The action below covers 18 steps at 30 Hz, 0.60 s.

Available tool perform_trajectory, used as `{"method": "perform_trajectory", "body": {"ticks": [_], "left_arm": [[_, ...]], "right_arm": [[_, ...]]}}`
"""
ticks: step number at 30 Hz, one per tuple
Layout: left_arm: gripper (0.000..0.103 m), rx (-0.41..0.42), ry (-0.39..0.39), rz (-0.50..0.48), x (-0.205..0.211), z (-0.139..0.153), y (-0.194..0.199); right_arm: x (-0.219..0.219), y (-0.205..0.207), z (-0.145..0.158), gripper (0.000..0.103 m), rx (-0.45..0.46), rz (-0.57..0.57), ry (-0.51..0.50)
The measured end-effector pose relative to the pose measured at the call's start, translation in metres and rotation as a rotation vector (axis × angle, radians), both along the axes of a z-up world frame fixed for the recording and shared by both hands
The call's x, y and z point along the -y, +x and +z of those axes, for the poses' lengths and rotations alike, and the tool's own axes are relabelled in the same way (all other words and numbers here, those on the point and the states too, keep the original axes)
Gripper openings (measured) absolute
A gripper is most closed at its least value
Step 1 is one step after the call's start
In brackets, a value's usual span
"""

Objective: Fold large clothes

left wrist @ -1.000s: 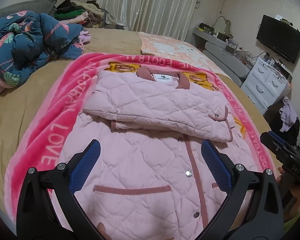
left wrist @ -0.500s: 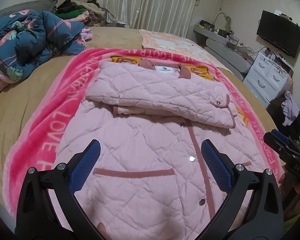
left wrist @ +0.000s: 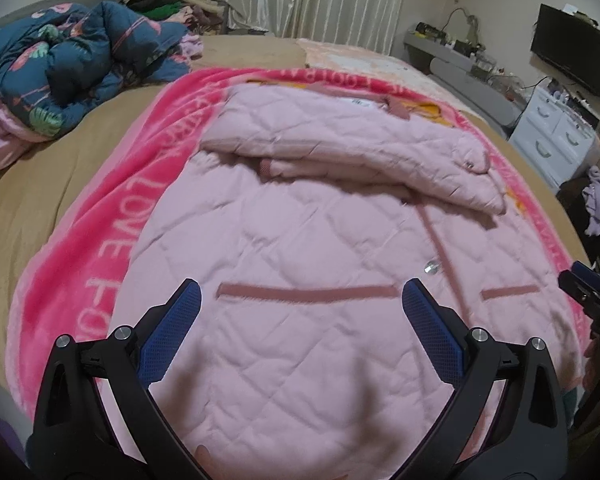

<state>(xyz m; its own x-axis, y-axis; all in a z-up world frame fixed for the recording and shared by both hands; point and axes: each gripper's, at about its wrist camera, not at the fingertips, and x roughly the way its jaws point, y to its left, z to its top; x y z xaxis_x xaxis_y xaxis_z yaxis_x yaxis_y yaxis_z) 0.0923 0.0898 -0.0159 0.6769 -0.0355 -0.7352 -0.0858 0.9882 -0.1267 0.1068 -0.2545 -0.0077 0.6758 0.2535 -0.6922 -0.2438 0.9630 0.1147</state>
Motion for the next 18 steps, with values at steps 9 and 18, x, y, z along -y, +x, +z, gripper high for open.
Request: {"method": "perform_trajectory", "body": {"ticks": [9,18], "left_arm": [[0.095,-0.034,0.007,0.057,-0.033,-0.019,-0.017],[0.095,-0.089,0.005,0.126,-0.074,-0.038,-0.041]], "right_arm": [[0.039,-0.013,-0.03,0.099,-0.078,-0.061,-0.037],[0.071,-0.029,-0.053,0.099,-0.154,-0.084,-0.041]]}}
